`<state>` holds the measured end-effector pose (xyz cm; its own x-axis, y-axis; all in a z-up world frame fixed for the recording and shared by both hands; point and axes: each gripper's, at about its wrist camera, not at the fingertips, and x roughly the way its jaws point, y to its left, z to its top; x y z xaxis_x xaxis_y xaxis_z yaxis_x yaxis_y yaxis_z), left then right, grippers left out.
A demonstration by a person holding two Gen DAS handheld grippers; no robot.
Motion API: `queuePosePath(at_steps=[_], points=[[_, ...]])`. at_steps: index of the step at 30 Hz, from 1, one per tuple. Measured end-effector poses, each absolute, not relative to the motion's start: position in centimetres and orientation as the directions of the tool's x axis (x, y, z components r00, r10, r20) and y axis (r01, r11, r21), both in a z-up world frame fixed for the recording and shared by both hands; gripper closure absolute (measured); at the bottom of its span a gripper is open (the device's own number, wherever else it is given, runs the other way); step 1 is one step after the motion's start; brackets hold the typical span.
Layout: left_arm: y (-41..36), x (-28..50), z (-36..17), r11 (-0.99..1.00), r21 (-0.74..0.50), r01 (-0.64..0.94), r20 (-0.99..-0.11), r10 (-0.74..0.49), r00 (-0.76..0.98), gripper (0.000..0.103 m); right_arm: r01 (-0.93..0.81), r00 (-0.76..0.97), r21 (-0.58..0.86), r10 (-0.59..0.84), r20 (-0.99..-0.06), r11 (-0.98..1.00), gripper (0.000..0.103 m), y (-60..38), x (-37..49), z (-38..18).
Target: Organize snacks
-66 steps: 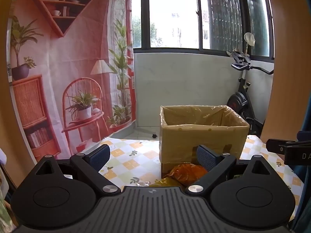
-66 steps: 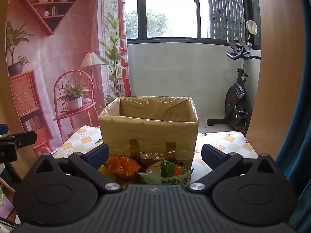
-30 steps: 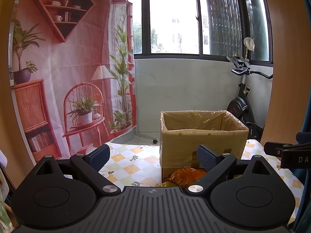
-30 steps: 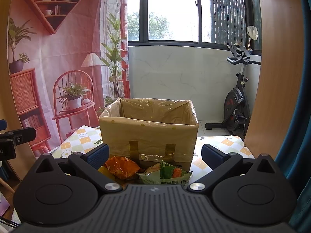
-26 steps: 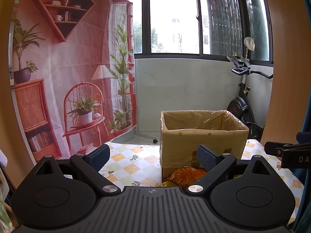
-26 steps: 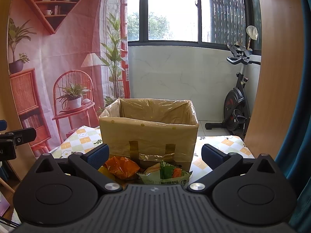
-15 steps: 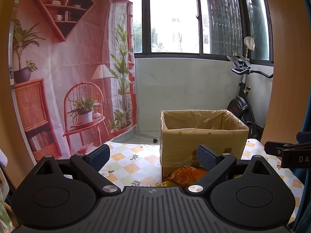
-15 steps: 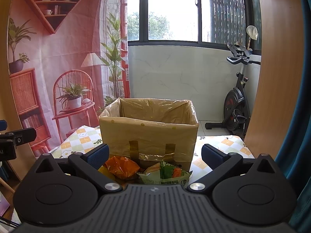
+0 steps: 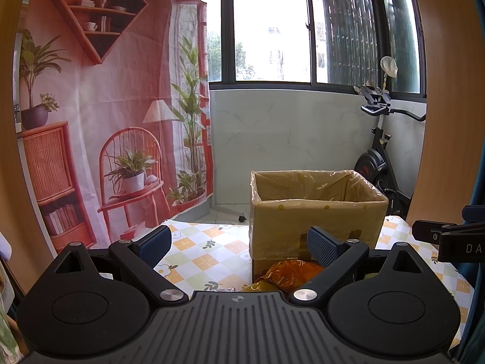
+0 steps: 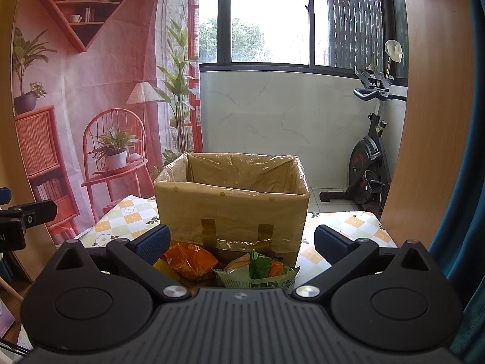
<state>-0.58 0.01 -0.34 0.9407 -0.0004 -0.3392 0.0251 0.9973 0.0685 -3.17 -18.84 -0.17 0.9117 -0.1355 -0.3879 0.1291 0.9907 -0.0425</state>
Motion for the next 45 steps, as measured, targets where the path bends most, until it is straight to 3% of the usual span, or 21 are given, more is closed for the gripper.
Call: queuePosePath(at_steps=[24, 33, 37, 45], points=[[0.3, -0.4, -0.8, 0.998, 0.054, 0.022, -0.356, -0.001, 0.934, 0.005, 0.126, 0.912, -0.042, -0.132, -0.389, 0.991, 0.0, -18.8, -3.2, -0.4], [1.6, 1.2, -2.6, 0.996, 0.078, -0.045, -0.34, 0.069, 0.938, 0.005, 0.114, 0.922, -0.033, -0.118, -0.368, 0.993, 0.0, -19.6, -2.5, -1.7], [2.9, 2.7, -4.5, 0.994, 0.09, -0.068, -0.38, 0.098, 0.92, 0.006, 0.121, 0.929, -0.051, -0.131, -0.345, 0.991, 0.002, -20.1, -1.9, -3.5], [5.6, 5.3, -8.2, 0.997, -0.001, -0.075, -0.488, 0.065, 0.871, 0.007, 0.124, 0.902, 0.012, -0.108, -0.418, 0.992, 0.012, -22.6, 0.7, -7.5]])
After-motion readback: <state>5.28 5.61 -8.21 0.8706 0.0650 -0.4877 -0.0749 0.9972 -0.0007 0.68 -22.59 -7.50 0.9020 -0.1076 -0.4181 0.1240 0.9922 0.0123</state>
